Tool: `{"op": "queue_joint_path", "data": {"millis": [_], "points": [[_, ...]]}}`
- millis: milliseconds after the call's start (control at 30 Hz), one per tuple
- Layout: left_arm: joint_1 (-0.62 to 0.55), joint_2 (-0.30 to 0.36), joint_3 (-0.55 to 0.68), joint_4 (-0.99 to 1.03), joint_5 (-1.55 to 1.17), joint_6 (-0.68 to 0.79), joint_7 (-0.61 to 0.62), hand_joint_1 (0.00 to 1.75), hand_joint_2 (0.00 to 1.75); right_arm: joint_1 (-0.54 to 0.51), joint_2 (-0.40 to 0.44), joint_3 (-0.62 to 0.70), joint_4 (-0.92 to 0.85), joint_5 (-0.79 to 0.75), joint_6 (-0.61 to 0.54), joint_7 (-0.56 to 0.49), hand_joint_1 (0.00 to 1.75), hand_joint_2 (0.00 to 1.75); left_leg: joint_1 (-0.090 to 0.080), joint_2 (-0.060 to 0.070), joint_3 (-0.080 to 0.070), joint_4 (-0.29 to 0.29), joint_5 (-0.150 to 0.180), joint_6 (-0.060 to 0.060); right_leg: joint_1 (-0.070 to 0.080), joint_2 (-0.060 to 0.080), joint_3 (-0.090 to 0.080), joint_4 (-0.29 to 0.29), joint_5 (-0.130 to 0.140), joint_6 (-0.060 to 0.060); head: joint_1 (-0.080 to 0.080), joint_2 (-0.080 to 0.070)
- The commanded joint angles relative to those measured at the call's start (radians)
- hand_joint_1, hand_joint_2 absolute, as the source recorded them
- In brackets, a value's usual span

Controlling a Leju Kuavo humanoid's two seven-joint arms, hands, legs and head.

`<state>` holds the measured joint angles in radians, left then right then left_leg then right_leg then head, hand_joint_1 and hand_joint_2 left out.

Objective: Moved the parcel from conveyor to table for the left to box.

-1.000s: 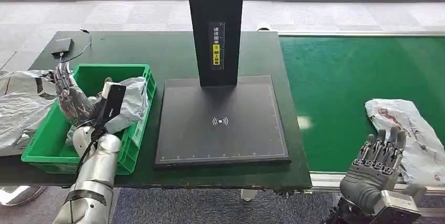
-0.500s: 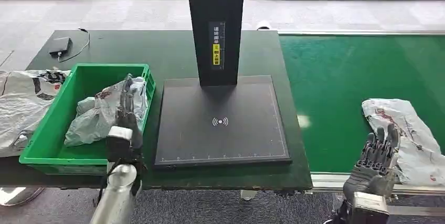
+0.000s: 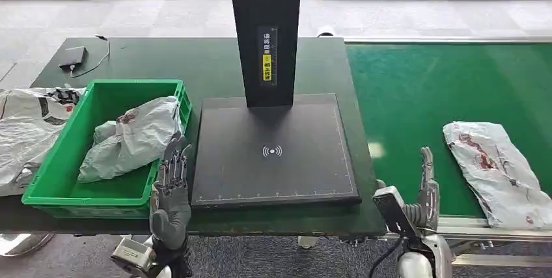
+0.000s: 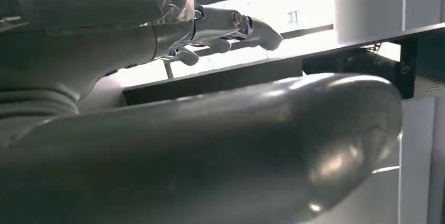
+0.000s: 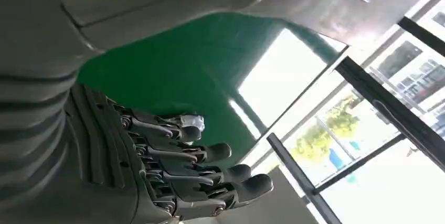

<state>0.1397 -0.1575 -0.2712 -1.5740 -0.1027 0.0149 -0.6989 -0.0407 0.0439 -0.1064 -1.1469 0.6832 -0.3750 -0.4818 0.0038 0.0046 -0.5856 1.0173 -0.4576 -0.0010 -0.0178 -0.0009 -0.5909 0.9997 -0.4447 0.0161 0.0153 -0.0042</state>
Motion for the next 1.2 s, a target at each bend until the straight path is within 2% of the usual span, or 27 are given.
{"op": "queue_joint_path", "data": {"millis": [33,100,167,300,433,533,633,833,1200], "points": [[0.052,0.030,-0.038,-0.048,-0.029,0.001,0.001,0.00,0.00,-0.216,-0.082,-0.139,0.490,0.022,-0.020,0.071,0.00,1.75,0.001,-0.001,0.002,-0.002,0.000,0.000,0.001,-0.001,0.003,-0.003,0.000,-0.001,0.000,0.000],[0.066,0.027,-0.042,-0.058,-0.035,0.001,0.001,0.00,0.00,-0.248,-0.121,-0.170,0.552,0.019,-0.011,0.035,0.00,1.75,0.001,-0.002,0.003,-0.003,0.000,0.001,0.001,-0.002,0.005,-0.005,0.001,-0.001,0.000,0.000],[0.074,0.024,-0.042,-0.060,-0.040,0.007,0.001,0.00,0.00,-0.265,-0.141,-0.189,0.581,0.041,-0.050,0.048,0.00,1.75,0.000,-0.002,0.003,-0.002,0.000,0.001,0.000,-0.002,0.004,-0.004,0.000,0.000,0.000,0.000],[0.075,0.023,-0.043,-0.060,-0.040,0.007,0.001,0.00,0.00,-0.267,-0.148,-0.191,0.582,0.039,-0.045,0.048,0.00,1.75,0.000,-0.003,0.001,-0.001,-0.001,0.001,0.000,-0.002,0.003,-0.002,0.000,0.000,0.000,0.000],[0.087,0.010,-0.025,-0.063,-0.048,0.005,0.001,0.00,0.00,-0.266,-0.188,-0.234,0.611,0.074,-0.082,0.108,0.00,1.75,-0.001,-0.003,0.002,-0.002,0.000,0.001,-0.001,-0.002,0.003,-0.003,0.000,-0.001,0.000,0.000],[0.098,-0.010,-0.002,-0.078,-0.072,0.007,0.001,0.00,0.00,-0.312,-0.231,-0.285,0.676,0.102,-0.085,0.130,0.00,1.75,-0.001,-0.004,0.000,-0.001,-0.001,0.002,-0.001,-0.003,0.002,-0.002,0.000,0.000,0.000,0.000],[0.098,-0.010,-0.002,-0.079,-0.072,0.007,0.001,0.00,0.00,-0.321,-0.237,-0.286,0.678,0.102,-0.079,0.131,0.00,1.75,-0.001,-0.002,0.000,0.000,-0.001,0.002,-0.001,-0.002,0.001,-0.002,0.000,0.001,0.000,0.000],[0.139,-0.027,0.010,-0.106,-0.098,0.034,0.001,0.00,0.00,-0.402,-0.256,-0.291,0.792,0.182,-0.083,0.246,0.00,1.75,-0.001,0.000,0.000,0.000,-0.001,0.002,-0.001,0.001,0.001,-0.001,0.001,0.000,0.000,0.000],[0.142,-0.026,0.009,-0.109,-0.099,0.035,0.001,0.00,0.00,-0.401,-0.256,-0.292,0.795,0.183,-0.085,0.245,0.00,1.75,-0.001,-0.002,0.000,0.000,-0.001,0.002,-0.001,-0.001,0.001,-0.002,0.001,0.001,0.000,0.000]]}}
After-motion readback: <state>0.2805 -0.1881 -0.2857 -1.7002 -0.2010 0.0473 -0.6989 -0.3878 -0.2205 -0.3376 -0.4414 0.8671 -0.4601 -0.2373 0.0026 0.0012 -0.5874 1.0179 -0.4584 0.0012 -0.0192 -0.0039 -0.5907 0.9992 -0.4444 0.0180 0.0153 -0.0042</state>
